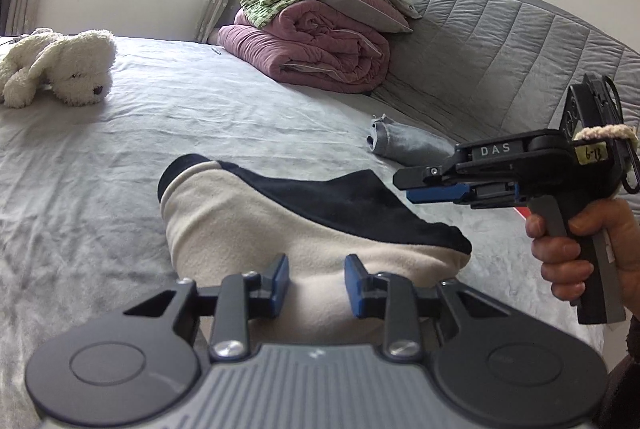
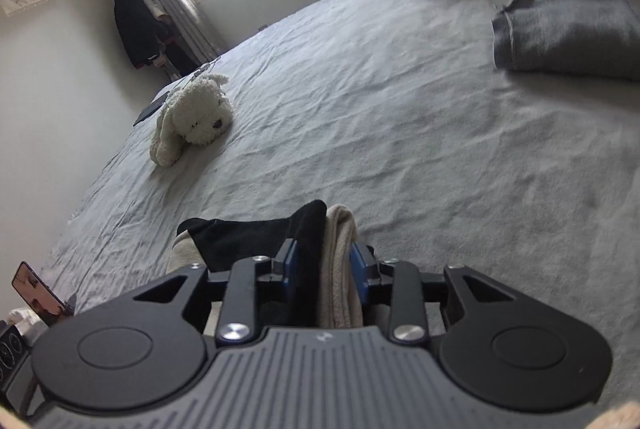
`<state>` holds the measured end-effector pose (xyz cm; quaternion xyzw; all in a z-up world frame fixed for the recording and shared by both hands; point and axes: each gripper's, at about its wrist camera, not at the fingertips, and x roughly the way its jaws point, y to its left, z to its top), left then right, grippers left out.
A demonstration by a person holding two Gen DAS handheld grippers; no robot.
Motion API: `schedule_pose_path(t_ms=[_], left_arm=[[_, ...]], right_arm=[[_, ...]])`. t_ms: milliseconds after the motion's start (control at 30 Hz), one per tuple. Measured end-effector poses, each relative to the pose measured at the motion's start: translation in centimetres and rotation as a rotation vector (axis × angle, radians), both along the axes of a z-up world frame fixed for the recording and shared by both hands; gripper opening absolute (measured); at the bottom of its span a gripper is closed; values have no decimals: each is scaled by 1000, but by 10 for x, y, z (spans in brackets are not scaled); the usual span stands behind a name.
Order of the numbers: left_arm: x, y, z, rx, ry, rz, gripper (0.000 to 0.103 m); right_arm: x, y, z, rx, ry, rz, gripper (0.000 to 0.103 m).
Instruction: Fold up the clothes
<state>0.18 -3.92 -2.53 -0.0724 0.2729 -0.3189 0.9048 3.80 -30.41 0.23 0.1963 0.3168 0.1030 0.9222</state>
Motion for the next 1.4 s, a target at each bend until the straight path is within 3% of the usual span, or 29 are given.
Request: schedule_pose_path(t_ms=[100, 233, 500, 633, 867, 1000, 1233, 1400], left_arm=[[-2, 1, 7, -24, -31, -2, 30], [-4, -5, 8, -12, -45, -23, 30], [-12, -18, -8, 81, -64, -90, 30], [-16, -22, -12, 107, -79, -127, 30], [-4, -13, 8, 85, -78, -110, 31], [10, -8, 13, 95, -111, -55, 31], [43, -5, 3, 47, -86, 65, 31], [54, -2, -7, 79, -78, 100, 30]], right_arm=[[-15, 14, 12, -84, -109, 49, 35], [-35, 48, 13, -277, -220, 186, 35], [-56, 60, -30, -564, -236, 284, 22], [-59, 49, -43, -570, -209, 293, 25], [-60, 51, -25, -523, -222, 272, 27], [-53, 54, -18, -511, -259, 242, 27], [-27, 62, -21, -487, -294, 223, 27], [-10, 61, -33, -488, -254, 215, 27]])
